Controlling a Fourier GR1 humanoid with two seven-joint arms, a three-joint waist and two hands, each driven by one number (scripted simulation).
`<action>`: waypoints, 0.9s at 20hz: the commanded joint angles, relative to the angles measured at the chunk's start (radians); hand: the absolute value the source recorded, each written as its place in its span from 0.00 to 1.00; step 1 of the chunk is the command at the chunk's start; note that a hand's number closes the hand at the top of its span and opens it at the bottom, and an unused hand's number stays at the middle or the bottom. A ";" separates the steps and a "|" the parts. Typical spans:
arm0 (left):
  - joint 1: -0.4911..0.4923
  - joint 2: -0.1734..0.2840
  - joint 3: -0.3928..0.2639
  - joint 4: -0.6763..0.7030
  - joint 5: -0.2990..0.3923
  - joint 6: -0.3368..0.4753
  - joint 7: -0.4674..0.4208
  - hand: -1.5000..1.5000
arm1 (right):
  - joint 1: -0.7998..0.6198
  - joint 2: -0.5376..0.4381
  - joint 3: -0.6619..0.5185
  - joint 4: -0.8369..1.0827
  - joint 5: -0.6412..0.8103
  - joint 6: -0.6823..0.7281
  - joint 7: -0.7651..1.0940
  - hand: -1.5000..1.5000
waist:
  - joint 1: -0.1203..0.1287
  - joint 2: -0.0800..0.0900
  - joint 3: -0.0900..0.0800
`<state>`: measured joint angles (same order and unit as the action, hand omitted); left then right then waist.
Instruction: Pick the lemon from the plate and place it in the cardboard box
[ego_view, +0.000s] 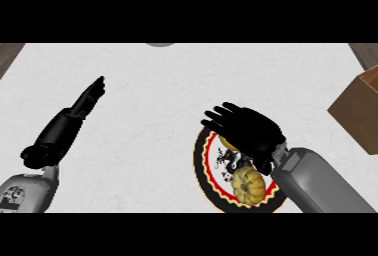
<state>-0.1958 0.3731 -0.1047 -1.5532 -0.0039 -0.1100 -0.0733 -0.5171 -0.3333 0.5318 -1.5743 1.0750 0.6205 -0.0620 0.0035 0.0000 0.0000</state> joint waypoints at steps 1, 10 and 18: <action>0.007 -0.010 0.023 -0.071 -0.005 -0.031 0.076 0.50 | 0.045 0.000 -0.015 0.005 0.046 -0.009 -0.055 0.00 | -0.001 -0.001 0.000; -0.015 -0.056 0.061 0.004 -0.057 -0.057 0.005 0.50 | 0.023 0.094 -0.039 0.134 0.183 -0.074 -0.046 0.00 | -0.001 0.000 0.000; -0.011 -0.110 0.037 -0.056 -0.102 -0.058 0.049 0.50 | -0.030 0.126 -0.090 0.327 0.213 -0.141 -0.181 0.00 | 0.002 0.000 0.000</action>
<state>-0.2175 0.2911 -0.0447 -1.5636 -0.0782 -0.1704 -0.0470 -0.5303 -0.2260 0.4512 -1.3189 1.2696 0.5139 -0.1880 0.0038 0.0004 0.0000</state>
